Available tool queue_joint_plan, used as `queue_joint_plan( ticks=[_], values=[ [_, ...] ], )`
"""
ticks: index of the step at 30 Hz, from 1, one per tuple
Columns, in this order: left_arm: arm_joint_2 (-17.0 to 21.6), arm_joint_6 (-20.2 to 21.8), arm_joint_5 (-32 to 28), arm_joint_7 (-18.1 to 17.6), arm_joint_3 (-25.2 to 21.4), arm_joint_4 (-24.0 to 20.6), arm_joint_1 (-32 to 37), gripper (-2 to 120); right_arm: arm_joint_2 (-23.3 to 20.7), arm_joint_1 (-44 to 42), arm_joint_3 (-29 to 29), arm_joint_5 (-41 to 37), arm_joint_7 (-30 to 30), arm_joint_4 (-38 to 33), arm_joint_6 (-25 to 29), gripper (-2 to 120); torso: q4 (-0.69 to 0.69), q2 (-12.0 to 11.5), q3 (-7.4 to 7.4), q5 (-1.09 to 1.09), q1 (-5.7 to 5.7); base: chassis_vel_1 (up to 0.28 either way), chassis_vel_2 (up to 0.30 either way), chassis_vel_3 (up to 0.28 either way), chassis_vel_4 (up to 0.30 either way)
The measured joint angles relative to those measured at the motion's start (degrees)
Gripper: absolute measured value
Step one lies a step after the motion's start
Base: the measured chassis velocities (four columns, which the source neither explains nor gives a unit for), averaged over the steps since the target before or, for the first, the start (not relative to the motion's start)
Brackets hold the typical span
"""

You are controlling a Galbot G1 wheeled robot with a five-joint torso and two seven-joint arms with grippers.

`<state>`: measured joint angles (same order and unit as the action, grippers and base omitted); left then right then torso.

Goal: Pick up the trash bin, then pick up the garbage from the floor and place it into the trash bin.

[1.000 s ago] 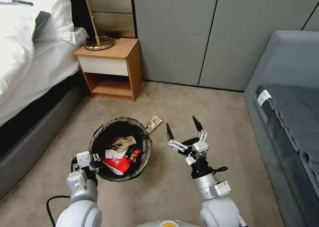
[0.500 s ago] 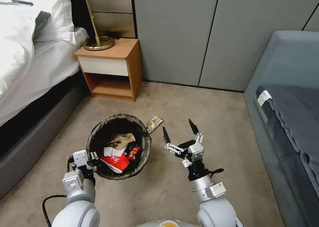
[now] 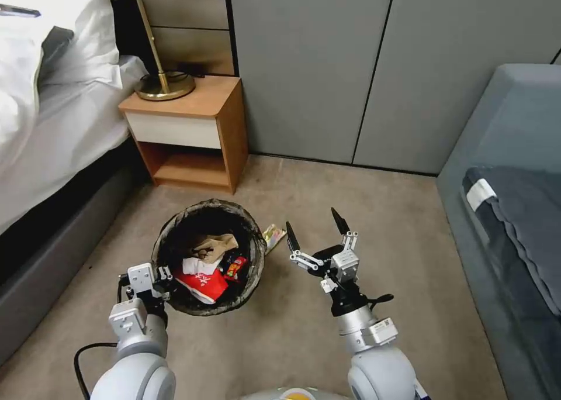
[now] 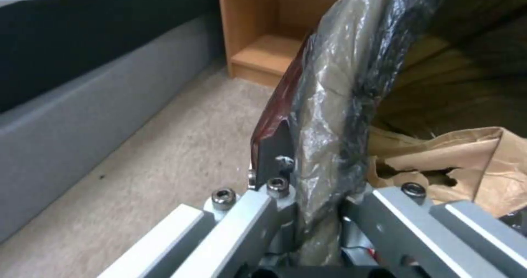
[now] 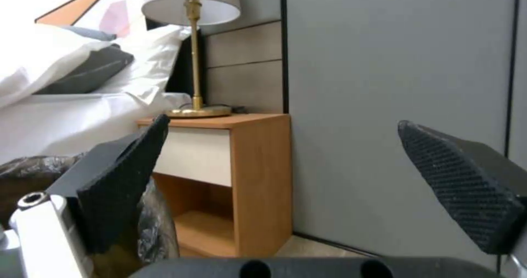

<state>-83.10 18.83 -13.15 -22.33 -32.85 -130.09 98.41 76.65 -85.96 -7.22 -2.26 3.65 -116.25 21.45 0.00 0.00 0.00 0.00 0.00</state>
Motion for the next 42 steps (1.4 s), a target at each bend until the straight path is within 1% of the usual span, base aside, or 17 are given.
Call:
queue_joint_plan(
  ticks=[14, 24, 28, 30, 31, 33, 34, 37, 38, 39, 41, 42],
  values=[
    [0.0, 0.0, -0.1, -0.1, -0.1, 0.0, 0.0, 0, 0.0, 0.4, 0.1, -0.7, -0.8, 0.2, 0.0, 100, 0.0, 0.0, 0.01, 0.0, 0.0, -0.159, 0.159, 0.149, -0.151],
    [0.0, 0.1, -0.1, -0.1, -0.1, -0.2, 0.0, 0, 0.0, 0.7, 0.4, -0.7, -1.0, 0.1, 0.1, 100, 0.0, 0.0, 0.0, 0.0, 0.0, -0.014, 0.012, 0.017, -0.015],
    [0.0, 0.1, -0.1, -0.1, -0.2, -0.3, 0.2, 0, -0.2, 1.9, 0.6, -1.6, -0.2, 0.3, -0.9, 100, 0.0, 0.0, 0.0, 0.0, 0.0, 0.0, 0.0, 0.0, 0.0],
    [0.1, 0.1, -0.1, -0.1, -0.4, -0.6, 0.4, 0, -0.5, 3.2, 1.3, -3.8, 2.3, 0.7, -4.2, 100, 0.0, 0.0, 0.0, 0.0, 0.0, 0.0, 0.0, 0.0, 0.0],
    [0.1, 0.1, -0.1, -0.1, -0.4, -0.6, 0.4, 0, -0.5, 3.2, 1.3, -3.8, 2.3, 0.7, -4.2, 100, 0.0, 0.0, 0.0, 0.0, 0.0, 0.0, 0.0, 0.0, 0.0],
    [0.1, 0.1, -0.1, -0.2, -0.6, -0.9, 0.7, 0, -1.3, 5.0, 2.7, -8.8, 6.0, 1.5, -10.9, 100, 0.0, 0.0, 0.0, 0.01, 0.0, 0.0, 0.0, 0.0, 0.0],
    [0.1, 0.1, -0.1, -0.2, -0.6, -0.9, 0.7, 0, -1.3, 5.0, 2.7, -8.8, 6.0, 1.5, -10.9, 100, 0.0, 0.0, 0.0, 0.01, 0.0, 0.0, 0.0, 0.0, 0.0],
    [0.0, 0.1, -0.1, -0.2, -0.6, -1.6, 1.2, 0, -2.4, 8.7, 5.5, -19.4, 11.0, 4.0, -21.4, 100, 0.0, 0.0, 0.0, 0.0, 0.0, 0.0, 0.0, 0.0, 0.0],
    [0.0, 0.1, -0.1, -0.2, -0.6, -1.6, 1.2, 0, -2.4, 8.7, 5.5, -19.4, 11.0, 4.0, -21.4, 100, 0.0, 0.0, 0.0, 0.0, 0.0, 0.0, 0.0, 0.0, 0.0],
    [-0.1, 0.2, 0.0, -0.2, -0.6, -1.7, 1.2, 0, -2.5, 10.4, 6.4, -21.5, 11.9, 5.8, -24.0, 100, 0.0, 0.0, 0.0, 0.0, 0.0, 0.0, 0.0, 0.0, 0.0],
    [-0.3, 0.3, 0.2, -0.3, -0.6, -1.7, 1.2, 0, -2.7, 14.2, 9.0, -23.2, 12.8, 10.0, -26.9, 100, 0.01, 0.0, 0.0, 0.0, 0.0, 0.0, 0.0, 0.0, 0.0],
    [-0.3, 0.3, 0.2, -0.3, -0.6, -1.7, 1.2, 0, -2.7, 14.2, 9.0, -23.2, 12.8, 10.0, -26.9, 100, 0.01, 0.0, 0.0, 0.0, 0.0, 0.0, 0.0, 0.0, 0.0]
  ],
)
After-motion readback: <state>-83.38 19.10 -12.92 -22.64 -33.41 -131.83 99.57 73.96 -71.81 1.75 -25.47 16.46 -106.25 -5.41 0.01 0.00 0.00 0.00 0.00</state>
